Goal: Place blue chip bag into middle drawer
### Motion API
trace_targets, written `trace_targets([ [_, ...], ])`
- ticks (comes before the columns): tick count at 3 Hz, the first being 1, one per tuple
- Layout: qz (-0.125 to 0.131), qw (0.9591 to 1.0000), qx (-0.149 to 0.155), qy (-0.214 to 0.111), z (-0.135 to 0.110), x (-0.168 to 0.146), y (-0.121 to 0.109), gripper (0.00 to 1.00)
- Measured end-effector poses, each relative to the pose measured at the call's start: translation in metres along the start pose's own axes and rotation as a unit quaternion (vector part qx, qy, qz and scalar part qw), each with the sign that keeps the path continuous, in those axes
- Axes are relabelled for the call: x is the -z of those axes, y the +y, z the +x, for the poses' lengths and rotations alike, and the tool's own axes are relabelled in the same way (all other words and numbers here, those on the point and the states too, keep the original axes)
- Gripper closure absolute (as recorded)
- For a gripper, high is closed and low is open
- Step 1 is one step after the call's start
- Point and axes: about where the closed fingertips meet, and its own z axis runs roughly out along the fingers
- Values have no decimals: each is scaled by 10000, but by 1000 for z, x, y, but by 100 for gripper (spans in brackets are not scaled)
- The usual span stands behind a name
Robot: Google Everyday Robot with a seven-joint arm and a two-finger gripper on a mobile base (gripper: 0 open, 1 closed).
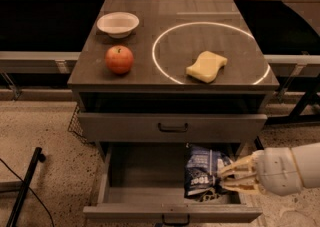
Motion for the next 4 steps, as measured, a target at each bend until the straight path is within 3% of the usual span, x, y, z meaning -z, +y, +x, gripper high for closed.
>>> trace_targets([
  [1, -49, 9998, 8, 212, 17, -48, -17, 100],
  [2, 169, 9980, -18, 612, 34, -74, -32, 100],
  [3, 393, 9965, -7, 733, 40, -76, -43, 100],
  [4, 7, 9972, -221, 718, 64, -104, -19, 100],
])
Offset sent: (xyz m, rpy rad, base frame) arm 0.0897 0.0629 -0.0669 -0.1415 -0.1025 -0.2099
